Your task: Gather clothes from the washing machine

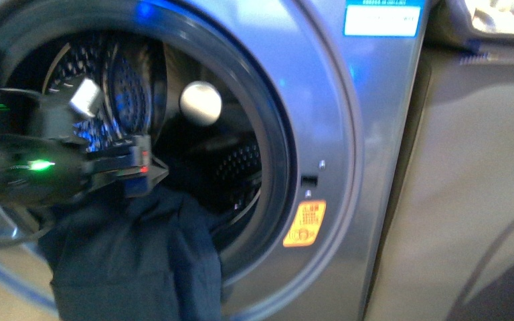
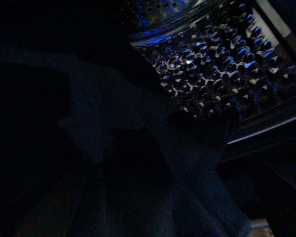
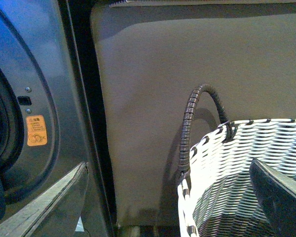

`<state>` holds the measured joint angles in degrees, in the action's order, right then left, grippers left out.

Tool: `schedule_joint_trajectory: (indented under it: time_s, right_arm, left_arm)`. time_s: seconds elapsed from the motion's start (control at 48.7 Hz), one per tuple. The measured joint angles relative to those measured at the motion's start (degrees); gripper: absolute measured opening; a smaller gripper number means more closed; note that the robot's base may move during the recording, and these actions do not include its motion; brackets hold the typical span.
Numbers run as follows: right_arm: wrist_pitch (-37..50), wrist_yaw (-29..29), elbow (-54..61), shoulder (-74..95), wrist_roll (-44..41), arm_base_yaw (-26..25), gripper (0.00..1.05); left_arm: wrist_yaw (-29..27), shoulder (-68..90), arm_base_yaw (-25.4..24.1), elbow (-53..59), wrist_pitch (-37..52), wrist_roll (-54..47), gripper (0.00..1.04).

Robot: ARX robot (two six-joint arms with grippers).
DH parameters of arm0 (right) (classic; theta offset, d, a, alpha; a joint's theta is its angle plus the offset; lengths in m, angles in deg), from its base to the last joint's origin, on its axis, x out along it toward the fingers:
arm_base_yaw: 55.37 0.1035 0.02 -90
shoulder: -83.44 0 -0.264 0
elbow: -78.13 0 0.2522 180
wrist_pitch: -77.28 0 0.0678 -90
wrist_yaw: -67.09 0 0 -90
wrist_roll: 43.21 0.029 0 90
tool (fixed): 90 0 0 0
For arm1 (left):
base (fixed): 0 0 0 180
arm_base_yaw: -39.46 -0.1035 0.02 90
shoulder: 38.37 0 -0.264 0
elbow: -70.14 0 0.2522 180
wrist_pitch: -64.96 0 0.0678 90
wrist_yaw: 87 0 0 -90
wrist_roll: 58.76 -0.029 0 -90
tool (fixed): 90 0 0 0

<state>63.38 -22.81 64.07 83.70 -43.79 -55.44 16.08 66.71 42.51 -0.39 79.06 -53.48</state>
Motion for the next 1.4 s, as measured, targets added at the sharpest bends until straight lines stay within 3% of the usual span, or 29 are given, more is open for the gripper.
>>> schedule_joint_trajectory:
  time_s: [0.554,1.067,1.395]
  right_arm:
    - [0.00,0.00,0.00,0.00,0.00,0.00,0.97]
    - [0.00,0.00,0.00,0.00,0.00,0.00,0.97]
    - [0.00,0.00,0.00,0.00,0.00,0.00,0.97]
  left_arm:
    - [-4.72,15.91,-2.58,-19.76,-8.28,-0.31,0.98]
    - [-3.39,26.56,-1.49,-37.53,-19.63,0.15,0.98]
    - [-0.13,29.27,1.16,-40.87,-27.87,4.52,0.98]
